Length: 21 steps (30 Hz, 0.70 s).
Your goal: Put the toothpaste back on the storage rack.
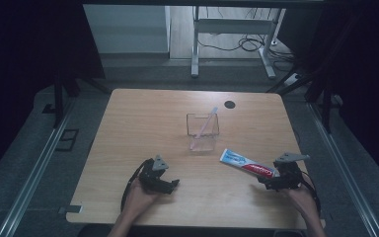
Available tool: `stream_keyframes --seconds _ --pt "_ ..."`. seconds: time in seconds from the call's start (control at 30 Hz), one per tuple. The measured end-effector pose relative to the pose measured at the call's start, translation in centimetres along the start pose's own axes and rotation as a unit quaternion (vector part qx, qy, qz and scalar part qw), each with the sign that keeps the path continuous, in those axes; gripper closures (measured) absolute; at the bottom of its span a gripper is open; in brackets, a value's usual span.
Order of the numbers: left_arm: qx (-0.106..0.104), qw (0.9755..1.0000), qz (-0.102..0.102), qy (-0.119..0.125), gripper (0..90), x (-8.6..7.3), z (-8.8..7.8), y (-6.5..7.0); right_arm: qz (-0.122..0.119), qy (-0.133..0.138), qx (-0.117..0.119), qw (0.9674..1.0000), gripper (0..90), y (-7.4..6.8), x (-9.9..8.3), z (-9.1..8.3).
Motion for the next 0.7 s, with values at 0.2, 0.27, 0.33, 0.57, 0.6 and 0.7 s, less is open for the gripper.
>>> stream_keyframes --seconds 0.2,0.27,0.33,0.57,0.6,0.7 --pt "0.000 1.0000 0.000 0.000 13.3 0.0 0.0 0.0 0.006 -0.014 0.010 0.9998 6.1 0.0 -0.7 0.7" --pt "0.000 1.0000 0.000 0.000 13.4 0.0 0.0 0.0 0.009 -0.015 0.016 0.9997 6.1 -0.2 -0.8 0.9" --pt "0.000 1.0000 0.000 0.000 13.3 0.0 0.0 0.0 0.011 -0.017 0.021 0.9996 6.1 -0.4 -0.9 1.1" --pt "0.000 1.0000 0.000 0.000 13.4 0.0 0.0 0.0 0.011 -0.022 0.027 0.9993 3.4 -1.5 -0.9 1.0" --pt "0.000 1.0000 0.000 0.000 13.3 0.0 0.0 0.0 0.011 -0.022 0.029 0.9993 3.3 -1.6 -1.0 1.0" --pt "0.000 1.0000 0.000 0.000 13.4 0.0 0.0 0.0 0.017 -0.021 0.038 0.9989 3.2 -2.2 -1.1 0.8"
Point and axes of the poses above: each handheld gripper's, and its own axes: z roughly forward along the jaws, x roughly out of its top, y roughly to its right, the point moved 4 cm from there along z, roughly forward along the jaws, and after that the axes turned 10 degrees about -z, right-handed, at the moved point
